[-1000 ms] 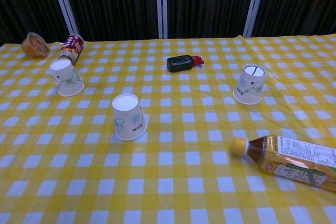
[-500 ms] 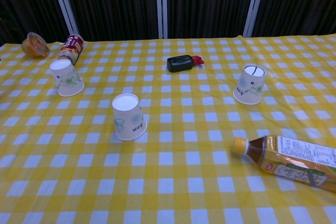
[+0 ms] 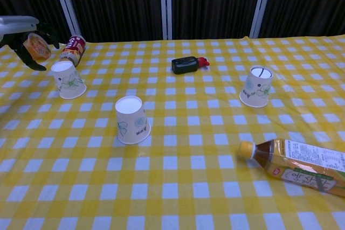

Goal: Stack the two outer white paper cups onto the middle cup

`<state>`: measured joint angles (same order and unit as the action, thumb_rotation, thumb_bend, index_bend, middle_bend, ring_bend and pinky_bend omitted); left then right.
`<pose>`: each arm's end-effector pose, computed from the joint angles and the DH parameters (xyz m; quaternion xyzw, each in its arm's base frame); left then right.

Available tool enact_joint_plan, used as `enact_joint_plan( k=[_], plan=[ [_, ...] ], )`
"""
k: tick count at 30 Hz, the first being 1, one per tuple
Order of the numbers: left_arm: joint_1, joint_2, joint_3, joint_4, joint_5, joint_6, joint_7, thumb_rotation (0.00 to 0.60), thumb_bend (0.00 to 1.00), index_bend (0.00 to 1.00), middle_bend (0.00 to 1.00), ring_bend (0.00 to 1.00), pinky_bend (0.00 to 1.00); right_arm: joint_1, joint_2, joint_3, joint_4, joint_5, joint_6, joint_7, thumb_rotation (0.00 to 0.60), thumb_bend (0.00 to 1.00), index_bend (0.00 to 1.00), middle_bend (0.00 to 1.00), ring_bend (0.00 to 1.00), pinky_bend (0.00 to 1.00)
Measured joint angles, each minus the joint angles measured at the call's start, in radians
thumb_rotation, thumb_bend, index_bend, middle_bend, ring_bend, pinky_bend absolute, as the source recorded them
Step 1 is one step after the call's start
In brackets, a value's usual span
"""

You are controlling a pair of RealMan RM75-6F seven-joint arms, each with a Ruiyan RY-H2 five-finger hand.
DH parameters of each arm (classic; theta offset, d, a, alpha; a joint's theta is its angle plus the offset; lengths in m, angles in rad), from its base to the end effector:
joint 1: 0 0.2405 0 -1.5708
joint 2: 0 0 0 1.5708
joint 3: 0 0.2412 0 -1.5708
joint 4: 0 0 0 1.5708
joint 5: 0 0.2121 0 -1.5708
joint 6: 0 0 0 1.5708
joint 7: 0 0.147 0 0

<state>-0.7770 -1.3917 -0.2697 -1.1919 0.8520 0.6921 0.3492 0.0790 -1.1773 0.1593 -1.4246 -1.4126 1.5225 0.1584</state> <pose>-0.2258 0.4219 0.0687 -0.6842 -0.4174 -0.2583 0.5394 -0.3303 -0.2037 0.1806 0.5201 -0.3707 0.4323 0.6366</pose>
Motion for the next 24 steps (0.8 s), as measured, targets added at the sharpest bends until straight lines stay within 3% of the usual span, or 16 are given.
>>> enact_joint_plan(
  k=[20,22,24],
  plan=[
    [-0.101,-0.096,0.056,0.111,-0.125,-0.022,0.079,0.6,0.24,0.33,0.0,0.0,0.0,-0.003,0.006,0.014,0.013,0.021,-0.009,0.024,0.6,0.12,0.0,0.0,0.0,0.0],
    [-0.105,-0.099,0.06,0.114,-0.128,-0.026,0.08,0.6,0.26,0.36,0.0,0.0,0.0,-0.002,0.005,0.014,0.013,0.021,-0.009,0.023,0.6,0.12,0.0,0.0,0.0,0.0],
    [-0.108,-0.103,0.065,0.117,-0.131,-0.028,0.082,0.6,0.35,0.4,0.0,0.0,0.0,-0.002,0.004,0.014,0.014,0.02,-0.009,0.022,0.6,0.12,0.0,0.0,0.0,0.0]
  ],
)
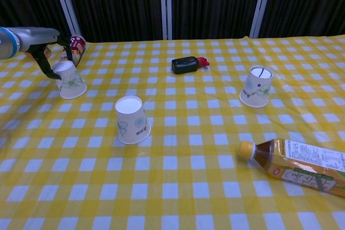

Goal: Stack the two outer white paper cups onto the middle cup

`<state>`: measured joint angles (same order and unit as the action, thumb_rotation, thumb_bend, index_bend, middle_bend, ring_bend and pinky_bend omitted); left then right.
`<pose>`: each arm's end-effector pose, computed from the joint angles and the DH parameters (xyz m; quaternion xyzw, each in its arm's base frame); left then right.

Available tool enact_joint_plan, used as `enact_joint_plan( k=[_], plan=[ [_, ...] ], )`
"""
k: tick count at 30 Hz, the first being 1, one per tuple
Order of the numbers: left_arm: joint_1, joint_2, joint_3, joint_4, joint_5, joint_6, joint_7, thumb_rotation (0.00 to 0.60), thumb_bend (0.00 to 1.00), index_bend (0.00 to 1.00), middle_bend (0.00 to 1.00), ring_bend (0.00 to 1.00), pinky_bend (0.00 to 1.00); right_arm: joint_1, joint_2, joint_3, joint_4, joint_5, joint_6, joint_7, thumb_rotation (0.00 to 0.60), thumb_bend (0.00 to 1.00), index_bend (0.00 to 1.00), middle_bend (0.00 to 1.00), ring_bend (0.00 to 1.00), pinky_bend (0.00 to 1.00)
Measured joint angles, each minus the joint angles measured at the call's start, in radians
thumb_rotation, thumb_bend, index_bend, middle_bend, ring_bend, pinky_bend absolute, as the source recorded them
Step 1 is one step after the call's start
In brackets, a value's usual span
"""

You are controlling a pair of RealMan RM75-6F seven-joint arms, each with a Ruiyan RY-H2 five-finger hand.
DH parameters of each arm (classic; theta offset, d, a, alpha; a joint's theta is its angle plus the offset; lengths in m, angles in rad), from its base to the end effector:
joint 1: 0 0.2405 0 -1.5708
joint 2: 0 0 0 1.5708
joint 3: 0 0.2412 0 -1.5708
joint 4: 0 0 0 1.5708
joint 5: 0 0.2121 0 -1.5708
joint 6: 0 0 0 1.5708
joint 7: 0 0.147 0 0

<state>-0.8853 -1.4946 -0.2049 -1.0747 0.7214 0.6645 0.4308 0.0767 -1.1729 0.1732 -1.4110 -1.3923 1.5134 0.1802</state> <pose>-0.2143 0.4369 0.0376 -0.6995 -0.4123 -0.2253 0.5385 -0.3355 -0.2054 0.1865 0.5091 -0.3741 0.4330 0.6429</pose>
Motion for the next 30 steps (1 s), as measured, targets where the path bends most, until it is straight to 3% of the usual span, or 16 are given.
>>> enact_joint_plan(
  k=[2,4,9,18,30],
  plan=[
    [-0.003,-0.001,0.006,-0.002,-0.002,-0.004,0.002,0.6,0.48,0.43,0.0,0.0,0.0,-0.001,-0.001,-0.001,0.0,-0.001,0.001,-0.002,0.6,0.12,0.0,0.0,0.0,0.0],
    [-0.003,0.004,0.005,-0.017,0.002,0.001,-0.003,0.6,0.52,0.45,0.0,0.0,0.0,-0.001,-0.002,-0.001,0.0,-0.003,0.004,-0.005,0.6,0.12,0.0,0.0,0.0,0.0],
    [0.008,0.042,-0.002,-0.097,0.047,0.043,-0.032,0.6,0.52,0.45,0.0,0.0,0.0,-0.002,-0.003,0.001,0.0,0.001,0.003,-0.008,0.6,0.12,0.0,0.0,0.0,0.0],
    [0.048,0.149,-0.024,-0.3,0.223,0.137,-0.147,0.6,0.52,0.45,0.0,0.0,0.0,0.002,-0.01,0.001,0.008,0.005,-0.006,-0.017,0.6,0.12,0.0,0.0,0.0,0.0],
    [0.079,0.254,0.008,-0.586,0.43,0.19,-0.201,0.6,0.52,0.45,0.0,0.0,0.0,0.0,-0.011,0.005,0.009,0.016,-0.007,-0.026,0.6,0.12,0.0,0.0,0.0,0.0]
  ],
)
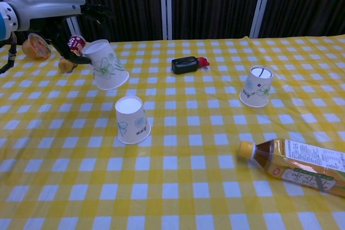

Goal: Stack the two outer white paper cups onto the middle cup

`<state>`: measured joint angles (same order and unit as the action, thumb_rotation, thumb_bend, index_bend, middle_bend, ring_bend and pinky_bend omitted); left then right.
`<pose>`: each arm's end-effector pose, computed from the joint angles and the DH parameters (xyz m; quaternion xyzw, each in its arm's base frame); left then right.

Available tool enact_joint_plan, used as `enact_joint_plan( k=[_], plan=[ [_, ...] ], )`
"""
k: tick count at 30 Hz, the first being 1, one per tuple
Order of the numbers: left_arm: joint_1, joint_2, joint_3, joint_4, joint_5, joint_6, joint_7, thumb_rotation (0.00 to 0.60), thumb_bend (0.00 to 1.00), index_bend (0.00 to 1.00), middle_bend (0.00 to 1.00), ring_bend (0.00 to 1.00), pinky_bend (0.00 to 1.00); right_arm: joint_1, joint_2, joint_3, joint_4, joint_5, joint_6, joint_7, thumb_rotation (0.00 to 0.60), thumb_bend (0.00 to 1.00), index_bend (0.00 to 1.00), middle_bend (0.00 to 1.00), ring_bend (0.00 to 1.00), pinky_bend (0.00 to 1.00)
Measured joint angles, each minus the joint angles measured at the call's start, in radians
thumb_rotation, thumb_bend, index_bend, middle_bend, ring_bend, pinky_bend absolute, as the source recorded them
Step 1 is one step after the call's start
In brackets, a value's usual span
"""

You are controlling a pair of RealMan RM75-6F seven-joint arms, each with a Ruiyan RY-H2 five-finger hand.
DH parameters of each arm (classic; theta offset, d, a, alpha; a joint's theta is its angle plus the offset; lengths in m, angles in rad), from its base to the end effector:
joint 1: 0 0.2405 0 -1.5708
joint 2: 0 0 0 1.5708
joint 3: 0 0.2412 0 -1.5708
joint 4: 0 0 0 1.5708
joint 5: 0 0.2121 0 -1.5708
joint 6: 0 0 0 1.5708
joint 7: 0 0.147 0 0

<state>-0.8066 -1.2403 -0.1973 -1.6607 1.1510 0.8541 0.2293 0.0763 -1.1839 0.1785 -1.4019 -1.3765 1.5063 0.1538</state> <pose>-0.1176 0.3543 0.0542 -0.7703 -0.3448 -0.3701 0.3883 -0.3387 -0.2060 0.1850 0.5072 -0.3723 0.4222 0.6526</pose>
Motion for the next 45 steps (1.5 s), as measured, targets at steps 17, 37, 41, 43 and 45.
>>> enact_joint_plan(
  k=[17,37,41,43,45],
  plan=[
    [-0.008,0.03,0.049,-0.117,0.058,0.011,0.043,0.6,0.52,0.44,0.0,0.0,0.0,-0.007,0.011,0.005,-0.007,-0.002,0.009,0.023,0.6,0.12,0.0,0.0,0.0,0.0],
    [-0.022,-0.04,0.083,-0.104,-0.004,0.028,0.145,0.6,0.29,0.0,0.0,0.0,0.0,-0.019,0.029,0.001,-0.03,-0.019,0.029,0.041,0.6,0.12,0.0,0.0,0.0,0.0],
    [-0.009,-0.041,0.085,-0.112,0.005,0.056,0.136,0.6,0.29,0.0,0.0,0.0,0.0,-0.018,0.029,0.001,-0.029,-0.019,0.027,0.039,0.6,0.12,0.0,0.0,0.0,0.0],
    [0.002,-0.04,0.085,-0.117,0.015,0.074,0.122,0.6,0.29,0.0,0.0,0.0,0.0,-0.017,0.028,0.001,-0.028,-0.017,0.024,0.039,0.6,0.12,0.0,0.0,0.0,0.0],
    [0.015,-0.04,0.087,-0.119,0.029,0.094,0.108,0.6,0.29,0.0,0.0,0.0,0.0,-0.017,0.027,0.0,-0.027,-0.016,0.02,0.037,0.6,0.12,0.0,0.0,0.0,0.0]
  ],
)
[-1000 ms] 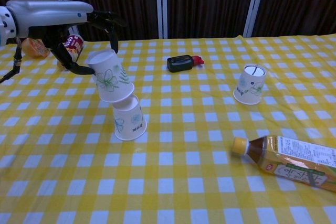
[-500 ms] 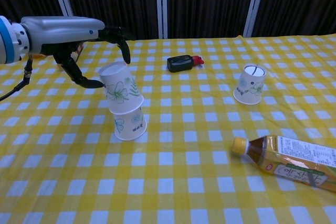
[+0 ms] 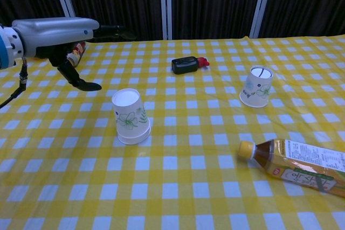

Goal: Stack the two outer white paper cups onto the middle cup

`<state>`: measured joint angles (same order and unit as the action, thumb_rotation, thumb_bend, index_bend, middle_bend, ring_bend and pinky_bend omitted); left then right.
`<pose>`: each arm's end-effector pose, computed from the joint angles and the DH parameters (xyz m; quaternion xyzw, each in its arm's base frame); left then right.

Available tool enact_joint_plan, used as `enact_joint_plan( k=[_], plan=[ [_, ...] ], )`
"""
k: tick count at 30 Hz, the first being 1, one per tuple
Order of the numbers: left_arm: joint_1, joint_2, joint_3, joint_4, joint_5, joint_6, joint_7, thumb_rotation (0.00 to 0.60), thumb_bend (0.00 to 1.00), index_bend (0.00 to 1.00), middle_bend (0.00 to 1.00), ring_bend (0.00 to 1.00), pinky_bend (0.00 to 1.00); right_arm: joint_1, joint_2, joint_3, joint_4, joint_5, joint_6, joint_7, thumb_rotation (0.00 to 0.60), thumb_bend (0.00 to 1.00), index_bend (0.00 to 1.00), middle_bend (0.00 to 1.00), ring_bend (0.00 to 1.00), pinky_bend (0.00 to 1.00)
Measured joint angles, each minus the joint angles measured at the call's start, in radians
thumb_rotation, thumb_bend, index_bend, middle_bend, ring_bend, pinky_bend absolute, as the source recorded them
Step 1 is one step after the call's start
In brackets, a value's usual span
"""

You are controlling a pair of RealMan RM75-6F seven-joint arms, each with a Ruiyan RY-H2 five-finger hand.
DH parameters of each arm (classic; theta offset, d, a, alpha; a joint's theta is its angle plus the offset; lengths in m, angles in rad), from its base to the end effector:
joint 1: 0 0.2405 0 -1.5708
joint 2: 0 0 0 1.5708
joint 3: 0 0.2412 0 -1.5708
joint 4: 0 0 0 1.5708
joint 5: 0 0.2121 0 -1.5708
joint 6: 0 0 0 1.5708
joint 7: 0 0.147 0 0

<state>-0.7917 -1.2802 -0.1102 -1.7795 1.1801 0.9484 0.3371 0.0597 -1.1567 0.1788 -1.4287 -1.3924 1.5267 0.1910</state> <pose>-0.1069 0.3115 0.0299 -0.7928 -0.3286 -0.3680 0.3580 -0.3353 -0.2004 0.1923 0.5013 -0.3748 0.4375 0.6456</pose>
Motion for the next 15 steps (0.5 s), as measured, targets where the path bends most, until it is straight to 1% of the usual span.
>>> enact_joint_plan(
  k=[5,7,10,15],
  plan=[
    [0.066,-0.001,0.023,0.005,0.059,0.103,-0.03,0.6,0.29,0.0,0.0,0.0,0.0,0.004,-0.007,-0.003,0.009,0.003,-0.012,-0.009,0.6,0.12,0.0,0.0,0.0,0.0],
    [0.098,-0.006,0.037,0.015,0.084,0.155,-0.034,0.6,0.29,0.0,0.0,0.0,0.0,0.007,-0.012,-0.005,0.014,0.003,-0.017,-0.015,0.6,0.12,0.0,0.0,0.0,0.0],
    [0.17,-0.018,0.066,0.037,0.127,0.26,-0.038,0.6,0.29,0.0,0.0,0.0,0.0,0.011,-0.019,-0.007,0.02,-0.001,-0.019,-0.025,0.6,0.12,0.01,0.0,0.0,0.0],
    [0.287,-0.029,0.111,0.071,0.186,0.397,-0.073,0.6,0.28,0.0,0.0,0.0,0.0,0.03,-0.034,-0.003,0.021,0.0,-0.037,-0.054,0.6,0.12,0.14,0.0,0.0,0.0]
  ],
)
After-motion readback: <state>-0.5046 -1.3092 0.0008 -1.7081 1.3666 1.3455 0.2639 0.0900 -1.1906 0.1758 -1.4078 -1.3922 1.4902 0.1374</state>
